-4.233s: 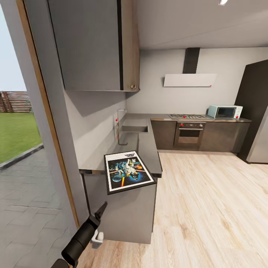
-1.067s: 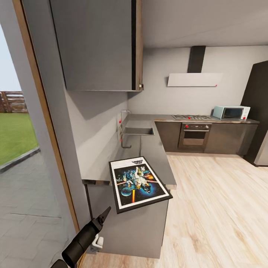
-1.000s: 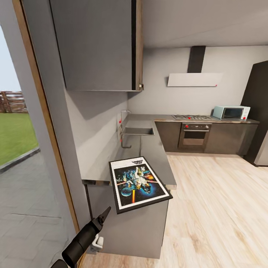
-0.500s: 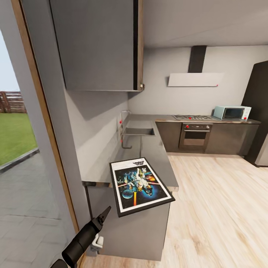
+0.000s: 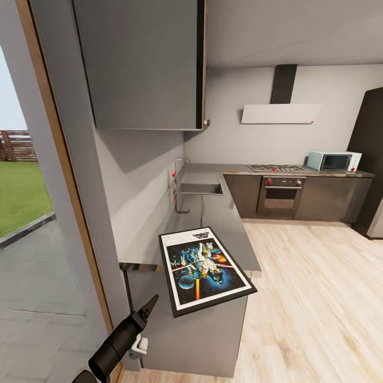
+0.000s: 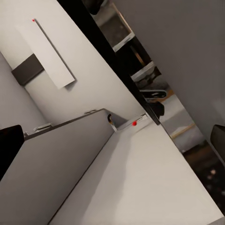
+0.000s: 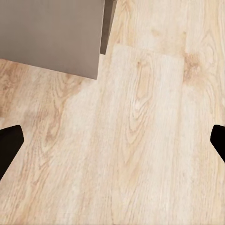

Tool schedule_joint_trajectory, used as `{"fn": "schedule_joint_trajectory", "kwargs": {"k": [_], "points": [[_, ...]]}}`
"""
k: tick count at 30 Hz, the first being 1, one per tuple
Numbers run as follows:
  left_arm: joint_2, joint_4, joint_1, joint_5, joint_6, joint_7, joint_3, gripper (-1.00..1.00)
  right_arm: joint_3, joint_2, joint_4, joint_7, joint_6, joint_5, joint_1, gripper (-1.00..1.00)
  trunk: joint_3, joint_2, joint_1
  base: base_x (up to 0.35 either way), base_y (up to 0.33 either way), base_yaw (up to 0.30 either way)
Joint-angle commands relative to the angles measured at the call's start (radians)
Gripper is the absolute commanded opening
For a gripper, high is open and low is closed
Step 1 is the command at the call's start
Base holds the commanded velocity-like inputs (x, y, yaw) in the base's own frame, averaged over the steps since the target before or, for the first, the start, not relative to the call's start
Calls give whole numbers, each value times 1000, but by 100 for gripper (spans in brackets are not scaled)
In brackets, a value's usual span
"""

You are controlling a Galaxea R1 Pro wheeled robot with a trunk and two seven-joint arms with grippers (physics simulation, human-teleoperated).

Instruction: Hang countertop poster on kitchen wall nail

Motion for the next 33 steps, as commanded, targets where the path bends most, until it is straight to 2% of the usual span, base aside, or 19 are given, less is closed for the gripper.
{"fn": "schedule_joint_trajectory", "kwargs": {"k": [1,21,33], "points": [[-1,-1,0,-11,-3,7,1,100,0,0,0,-1,-2,7,0,100,-1,-1,0,3,2,0],[-2,2,0,-11,-3,7,2,100,0,0,0,0,-2,7,0,100,-1,-1,0,0,0,-100],[-2,0,0,-11,-3,7,2,100,0,0,0,0,-2,7,0,100,-1,-1,0,0,0,-29]]}}
